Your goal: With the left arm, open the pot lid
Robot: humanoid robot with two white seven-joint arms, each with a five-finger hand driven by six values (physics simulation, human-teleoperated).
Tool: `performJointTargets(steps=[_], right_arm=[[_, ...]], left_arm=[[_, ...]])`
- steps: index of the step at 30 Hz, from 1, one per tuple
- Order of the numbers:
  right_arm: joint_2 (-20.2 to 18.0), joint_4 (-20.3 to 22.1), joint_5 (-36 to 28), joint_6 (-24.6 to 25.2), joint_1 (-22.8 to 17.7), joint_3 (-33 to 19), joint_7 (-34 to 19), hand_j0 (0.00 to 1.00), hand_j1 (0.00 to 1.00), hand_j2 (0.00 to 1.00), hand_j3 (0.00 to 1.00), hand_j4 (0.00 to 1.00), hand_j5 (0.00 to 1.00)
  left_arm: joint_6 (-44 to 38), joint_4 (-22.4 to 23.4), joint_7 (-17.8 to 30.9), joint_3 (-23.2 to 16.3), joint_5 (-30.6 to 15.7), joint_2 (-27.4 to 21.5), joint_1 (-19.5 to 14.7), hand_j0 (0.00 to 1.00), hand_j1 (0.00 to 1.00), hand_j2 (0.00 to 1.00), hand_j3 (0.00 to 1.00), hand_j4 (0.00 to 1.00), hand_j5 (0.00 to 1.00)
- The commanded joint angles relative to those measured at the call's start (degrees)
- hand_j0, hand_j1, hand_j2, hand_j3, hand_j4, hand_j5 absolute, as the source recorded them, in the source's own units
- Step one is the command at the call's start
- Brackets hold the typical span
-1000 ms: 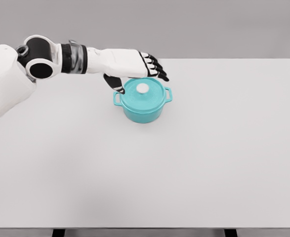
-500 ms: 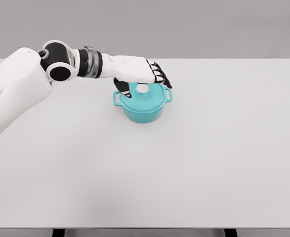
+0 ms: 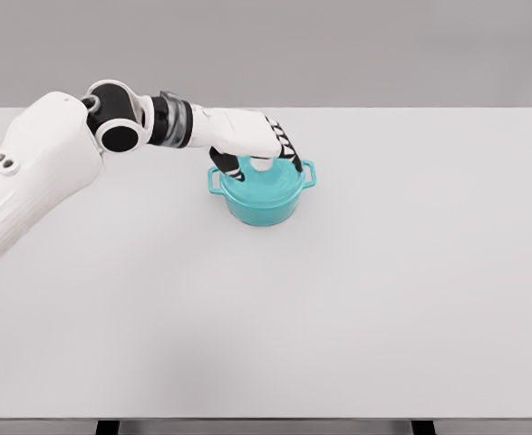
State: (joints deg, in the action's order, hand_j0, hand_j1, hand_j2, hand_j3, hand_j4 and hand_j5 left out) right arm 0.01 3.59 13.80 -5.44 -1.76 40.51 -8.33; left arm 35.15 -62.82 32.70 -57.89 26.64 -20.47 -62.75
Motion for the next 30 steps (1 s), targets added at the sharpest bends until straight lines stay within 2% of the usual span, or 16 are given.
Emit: performJointTargets(steps=[1,9,13,20,24,30], right_arm=[[0.0,0.0,0.0,0.0,0.0,0.0,0.0,1.0,1.0,1.0,1.0,1.0,1.0],[0.0,-0.1,0.0,0.0,0.0,0.0,0.0,1.0,1.0,1.0,1.0,1.0,1.0],[0.0,0.0,0.0,0.0,0.0,0.0,0.0,1.0,1.0,1.0,1.0,1.0,1.0],[0.0,0.0,0.0,0.0,0.0,0.0,0.0,1.0,1.0,1.0,1.0,1.0,1.0],[0.0,0.0,0.0,0.0,0.0,0.0,0.0,1.0,1.0,1.0,1.0,1.0,1.0],[0.0,-0.1,0.0,0.0,0.0,0.0,0.0,1.0,1.0,1.0,1.0,1.0,1.0]], left_arm=[[-0.1,0.4,0.0,0.1,-0.2,0.1,0.0,0.83,0.83,0.83,0.83,0.83,0.83],[-0.1,1.1,0.1,0.1,0.8,0.4,0.1,0.78,0.78,0.78,0.78,0.78,0.78],[-0.1,1.1,0.1,0.1,0.9,0.4,0.0,0.71,0.71,0.71,0.71,0.71,0.71],[-0.1,1.1,0.2,0.1,1.1,0.5,0.0,0.65,0.65,0.65,0.65,0.65,0.65],[-0.1,1.1,0.2,0.0,1.1,0.5,0.1,0.54,0.54,0.54,0.54,0.54,0.54],[-0.1,1.1,0.2,0.0,1.1,0.4,0.0,0.46,0.46,0.46,0.46,0.46,0.46]])
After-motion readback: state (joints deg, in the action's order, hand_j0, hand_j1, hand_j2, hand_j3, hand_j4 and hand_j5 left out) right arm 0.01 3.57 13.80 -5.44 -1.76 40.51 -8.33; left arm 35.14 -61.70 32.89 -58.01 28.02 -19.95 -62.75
